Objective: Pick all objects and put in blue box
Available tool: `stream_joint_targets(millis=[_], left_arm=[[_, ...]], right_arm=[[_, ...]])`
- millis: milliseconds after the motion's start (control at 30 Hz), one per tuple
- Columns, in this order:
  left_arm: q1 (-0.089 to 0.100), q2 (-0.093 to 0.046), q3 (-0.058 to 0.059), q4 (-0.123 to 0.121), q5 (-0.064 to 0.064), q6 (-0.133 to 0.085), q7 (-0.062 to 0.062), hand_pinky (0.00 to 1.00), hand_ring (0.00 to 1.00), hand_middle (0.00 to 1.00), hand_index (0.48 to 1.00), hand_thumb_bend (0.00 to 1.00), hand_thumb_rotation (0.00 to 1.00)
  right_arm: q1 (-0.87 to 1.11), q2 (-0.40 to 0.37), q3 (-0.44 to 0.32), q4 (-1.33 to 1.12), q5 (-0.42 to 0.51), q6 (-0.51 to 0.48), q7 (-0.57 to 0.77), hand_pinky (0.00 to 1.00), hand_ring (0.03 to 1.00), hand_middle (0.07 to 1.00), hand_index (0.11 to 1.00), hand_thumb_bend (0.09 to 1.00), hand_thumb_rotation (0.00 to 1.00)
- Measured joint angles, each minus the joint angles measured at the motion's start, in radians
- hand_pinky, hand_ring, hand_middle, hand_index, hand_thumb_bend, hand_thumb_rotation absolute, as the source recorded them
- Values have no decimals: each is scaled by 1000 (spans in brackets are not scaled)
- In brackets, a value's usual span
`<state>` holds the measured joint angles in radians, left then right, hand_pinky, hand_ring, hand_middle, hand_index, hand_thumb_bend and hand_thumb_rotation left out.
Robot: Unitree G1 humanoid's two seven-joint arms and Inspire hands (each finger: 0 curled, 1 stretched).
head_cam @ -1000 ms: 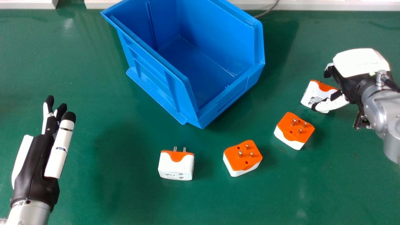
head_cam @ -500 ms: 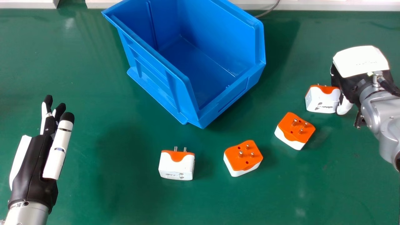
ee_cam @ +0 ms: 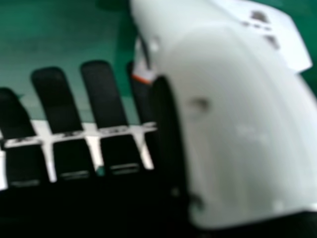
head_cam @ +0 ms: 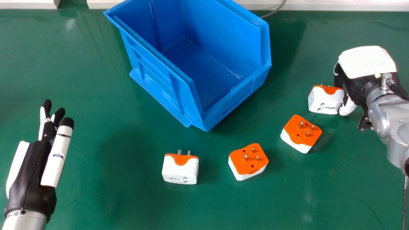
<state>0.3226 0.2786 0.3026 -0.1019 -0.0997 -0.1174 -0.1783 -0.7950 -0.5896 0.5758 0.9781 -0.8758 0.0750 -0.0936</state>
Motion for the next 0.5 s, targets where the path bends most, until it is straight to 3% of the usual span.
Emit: stream_joint_targets(millis=[500], left_arm=[[17, 2, 2, -26, 0, 10, -1, 1000, 1000, 1000, 997, 314, 957]], right_arm=[[6, 0, -16, 0, 18, 4, 9, 359, 486, 536, 446, 494, 0]])
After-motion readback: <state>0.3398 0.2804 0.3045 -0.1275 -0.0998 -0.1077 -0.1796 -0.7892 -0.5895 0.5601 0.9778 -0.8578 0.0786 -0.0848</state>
